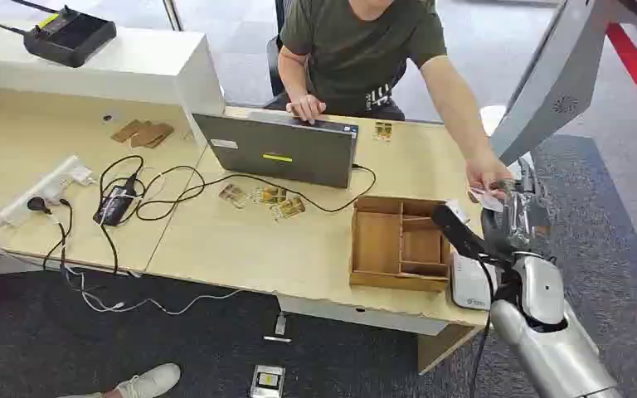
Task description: Pass the card to the sensor for recognition and then transmit it.
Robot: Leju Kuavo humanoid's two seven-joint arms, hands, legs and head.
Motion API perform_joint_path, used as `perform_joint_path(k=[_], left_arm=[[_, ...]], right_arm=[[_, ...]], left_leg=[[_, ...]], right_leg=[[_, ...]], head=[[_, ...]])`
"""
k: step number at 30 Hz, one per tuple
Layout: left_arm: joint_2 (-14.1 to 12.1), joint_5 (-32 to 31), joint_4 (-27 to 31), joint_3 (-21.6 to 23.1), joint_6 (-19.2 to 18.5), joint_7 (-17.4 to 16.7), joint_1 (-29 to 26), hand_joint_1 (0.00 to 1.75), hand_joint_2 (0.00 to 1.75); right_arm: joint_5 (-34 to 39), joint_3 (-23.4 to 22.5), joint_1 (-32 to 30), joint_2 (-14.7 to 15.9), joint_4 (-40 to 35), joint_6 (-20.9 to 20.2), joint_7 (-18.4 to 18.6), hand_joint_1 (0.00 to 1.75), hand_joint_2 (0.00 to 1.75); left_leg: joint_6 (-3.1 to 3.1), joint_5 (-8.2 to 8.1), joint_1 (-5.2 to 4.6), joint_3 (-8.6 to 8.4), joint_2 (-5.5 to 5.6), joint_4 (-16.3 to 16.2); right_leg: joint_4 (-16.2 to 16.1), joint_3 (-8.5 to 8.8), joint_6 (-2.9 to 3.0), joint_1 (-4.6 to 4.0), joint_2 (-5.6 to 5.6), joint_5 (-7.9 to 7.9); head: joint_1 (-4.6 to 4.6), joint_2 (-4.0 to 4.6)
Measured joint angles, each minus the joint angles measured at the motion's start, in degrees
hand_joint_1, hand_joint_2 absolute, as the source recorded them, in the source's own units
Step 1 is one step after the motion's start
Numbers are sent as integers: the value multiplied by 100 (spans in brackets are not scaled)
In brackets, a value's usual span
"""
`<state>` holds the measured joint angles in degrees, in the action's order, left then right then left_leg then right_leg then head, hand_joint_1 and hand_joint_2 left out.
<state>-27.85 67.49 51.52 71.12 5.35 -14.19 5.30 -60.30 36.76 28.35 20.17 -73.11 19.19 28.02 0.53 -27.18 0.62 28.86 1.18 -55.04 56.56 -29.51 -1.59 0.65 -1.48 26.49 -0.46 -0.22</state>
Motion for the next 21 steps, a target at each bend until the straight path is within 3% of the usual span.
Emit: perform_joint_path(k=[8,14,21], left_arm=[[-50,26,52,48,-13,-24,1,0,175],[-55,120,96,63,20,-57,0,0,175],[-57,293,127,85,112,-61,-4,0,175]], right_arm=[[364,120,23,11,-37,116,0,175,175],[1146,131,-159,26,-153,733,-164,175,175],[2309,22,-888,79,-179,1583,-590,175,175]], left_leg=[[0,0,0,-1,0,0],[0,-1,0,0,0,0],[-1,-4,0,2,0,0]], right_leg=[[0,-1,0,0,0,0],[-2,-2,0,0,0,1],[-5,-3,-1,0,0,1]], head=[[0,0],[0,0],[-2,0]])
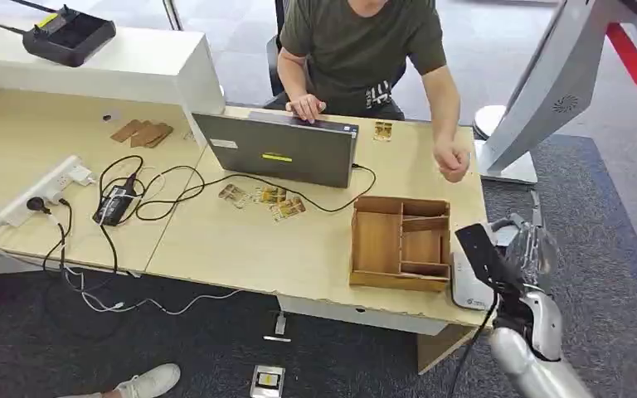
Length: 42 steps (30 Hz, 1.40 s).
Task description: Pass the card to the sensor for recognition and then transmit it.
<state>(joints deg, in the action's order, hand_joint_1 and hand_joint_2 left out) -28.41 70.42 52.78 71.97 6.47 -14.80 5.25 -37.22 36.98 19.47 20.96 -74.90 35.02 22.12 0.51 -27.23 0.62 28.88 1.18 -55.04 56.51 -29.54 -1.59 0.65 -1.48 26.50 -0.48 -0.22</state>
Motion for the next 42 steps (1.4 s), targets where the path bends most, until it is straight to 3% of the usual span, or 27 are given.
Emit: perform_joint_path(k=[9,24,32,36,42], left_arm=[[7,183,2,7,74,-2,-5,0,175],[13,264,2,13,81,11,6,0,175],[37,356,2,15,179,39,6,0,175],[39,380,2,20,188,50,5,0,175],[39,306,2,44,123,107,12,0,175]], right_arm=[[507,-118,-556,4,249,85,-345,175,175],[389,-96,-557,-118,1111,-706,-345,175,175],[782,-107,-435,-236,1325,-439,-719,175,175],[518,-122,-389,-203,1071,-156,-577,175,175],[275,-194,-345,-109,307,-284,-468,175,175]], left_leg=[[0,0,0,2,1,1],[0,0,0,0,-1,1],[0,1,0,-3,-2,0],[0,1,-1,-3,-2,-1],[0,0,0,-1,-1,-1]], right_leg=[[0,-2,0,0,-1,0],[0,-1,0,-1,-1,0],[1,3,0,-1,-1,-1],[2,3,0,1,-1,-1],[3,1,0,0,-1,-1]], head=[[4,0],[4,0],[2,0],[2,0],[2,0]])
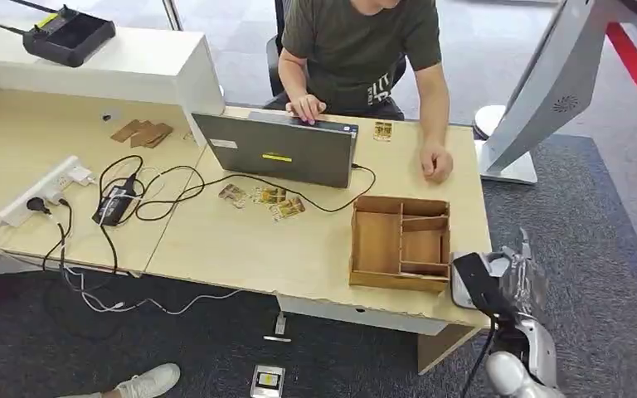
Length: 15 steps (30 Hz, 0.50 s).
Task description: Pass the card to the sensor for recognition and then transmit it.
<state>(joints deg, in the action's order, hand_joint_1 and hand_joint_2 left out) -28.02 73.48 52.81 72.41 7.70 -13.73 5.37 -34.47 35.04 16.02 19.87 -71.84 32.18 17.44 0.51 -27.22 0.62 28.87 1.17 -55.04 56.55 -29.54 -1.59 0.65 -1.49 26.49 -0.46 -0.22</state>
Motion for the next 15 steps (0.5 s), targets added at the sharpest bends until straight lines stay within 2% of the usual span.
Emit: perform_joint_path(k=[7,11,15], left_arm=[[-17,-291,0,57,-234,24,47,0,175],[-17,-464,0,77,-276,2,77,0,175],[-37,-658,0,109,-315,-6,98,0,175]], right_arm=[[-173,63,375,-24,-953,-1071,173,175,175],[-157,162,763,-177,-1006,-1343,168,175,175],[2,262,1109,-349,-897,-1413,81,175,175]], left_leg=[[3,3,1,0,-1,1],[6,6,2,0,0,1],[6,6,2,1,1,1]], right_leg=[[3,0,1,-1,0,0],[4,3,1,-3,1,-1],[4,1,1,-3,1,-1]], head=[[0,0],[0,0],[0,0]])
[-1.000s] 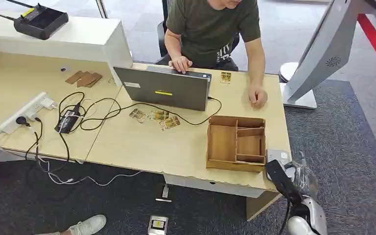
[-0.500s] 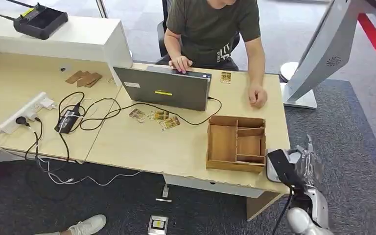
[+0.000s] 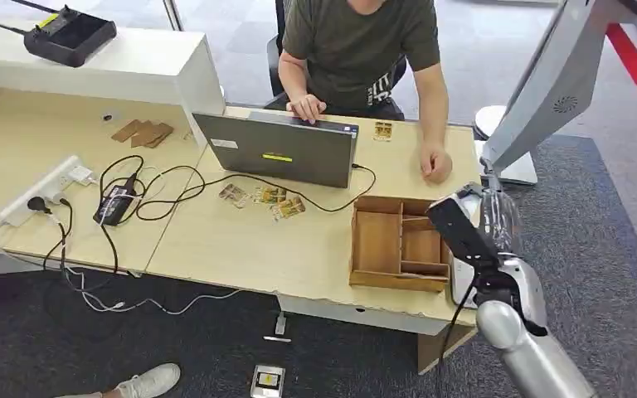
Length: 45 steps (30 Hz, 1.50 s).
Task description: Pass the card to the sensor for recognition and then transmit it.
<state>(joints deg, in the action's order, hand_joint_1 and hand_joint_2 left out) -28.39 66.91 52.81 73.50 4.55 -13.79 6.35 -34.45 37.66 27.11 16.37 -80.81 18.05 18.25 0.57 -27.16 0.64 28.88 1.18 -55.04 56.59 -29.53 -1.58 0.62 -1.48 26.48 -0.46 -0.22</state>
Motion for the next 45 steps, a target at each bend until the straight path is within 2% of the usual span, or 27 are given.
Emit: perform_joint_path(k=[9,31,32,33,34,45], left_arm=[[-46,-402,0,48,-183,-2,12,0,175],[-59,-698,0,44,-212,-11,-33,0,175],[-59,-717,0,37,-212,-15,-37,0,175],[-59,-741,0,35,-212,-15,-40,0,175],[-59,-759,0,35,-212,-15,-44,0,175],[-39,-768,-2,-48,-133,-15,-111,0,175]], right_arm=[[68,179,399,-199,262,2,127,175,175],[-225,356,439,-333,494,-59,98,175,175],[-260,356,436,-333,503,-57,101,155,175],[-323,356,432,-333,505,-42,103,16,175],[-373,356,430,-330,505,-29,103,0,175],[-1589,354,29,-177,114,175,429,0,175]], left_leg=[[0,-1,1,5,0,0],[0,-1,1,5,0,0],[0,-1,1,5,0,0],[0,-1,1,5,0,0],[0,-1,1,5,0,0],[1,-2,1,1,-1,-1]], right_leg=[[-1,-5,0,0,0,1],[-1,-6,0,0,0,1],[-1,-6,0,-1,0,1],[-1,-6,0,0,0,1],[-1,-6,0,0,0,1],[-3,-8,0,0,0,1]], head=[[0,0],[0,0],[0,0],[0,0],[0,0],[0,0]])
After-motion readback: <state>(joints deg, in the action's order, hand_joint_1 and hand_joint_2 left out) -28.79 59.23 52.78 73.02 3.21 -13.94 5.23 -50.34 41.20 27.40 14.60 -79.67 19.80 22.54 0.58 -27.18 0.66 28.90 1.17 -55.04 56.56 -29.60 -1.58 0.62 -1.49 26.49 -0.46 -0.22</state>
